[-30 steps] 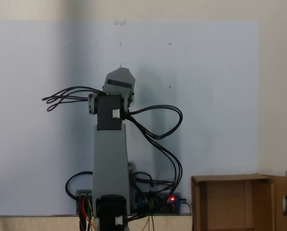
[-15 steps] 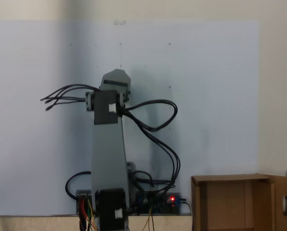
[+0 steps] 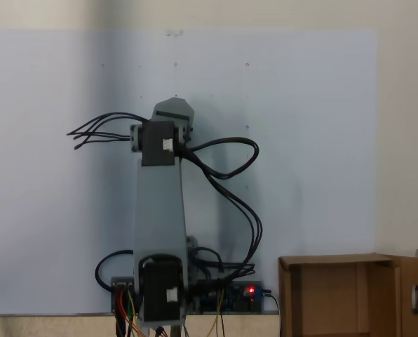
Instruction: Grasp a green dice and put it in the bin.
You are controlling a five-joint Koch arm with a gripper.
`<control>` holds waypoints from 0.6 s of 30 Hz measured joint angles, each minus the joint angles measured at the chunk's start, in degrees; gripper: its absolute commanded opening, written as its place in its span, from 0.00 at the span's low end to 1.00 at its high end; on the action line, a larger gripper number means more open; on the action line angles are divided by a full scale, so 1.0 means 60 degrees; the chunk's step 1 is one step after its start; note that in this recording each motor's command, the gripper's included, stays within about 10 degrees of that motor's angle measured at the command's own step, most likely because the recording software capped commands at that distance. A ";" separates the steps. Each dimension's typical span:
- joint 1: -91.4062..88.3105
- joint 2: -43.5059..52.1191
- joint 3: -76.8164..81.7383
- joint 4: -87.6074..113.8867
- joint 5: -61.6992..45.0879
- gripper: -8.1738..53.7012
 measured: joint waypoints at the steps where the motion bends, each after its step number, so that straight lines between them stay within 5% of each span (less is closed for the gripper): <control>1: 0.0000 -0.0073 0.0015 -0.0015 0.0000 0.79; 18: 0.0000 -0.0806 0.0425 -0.1011 0.0000 0.72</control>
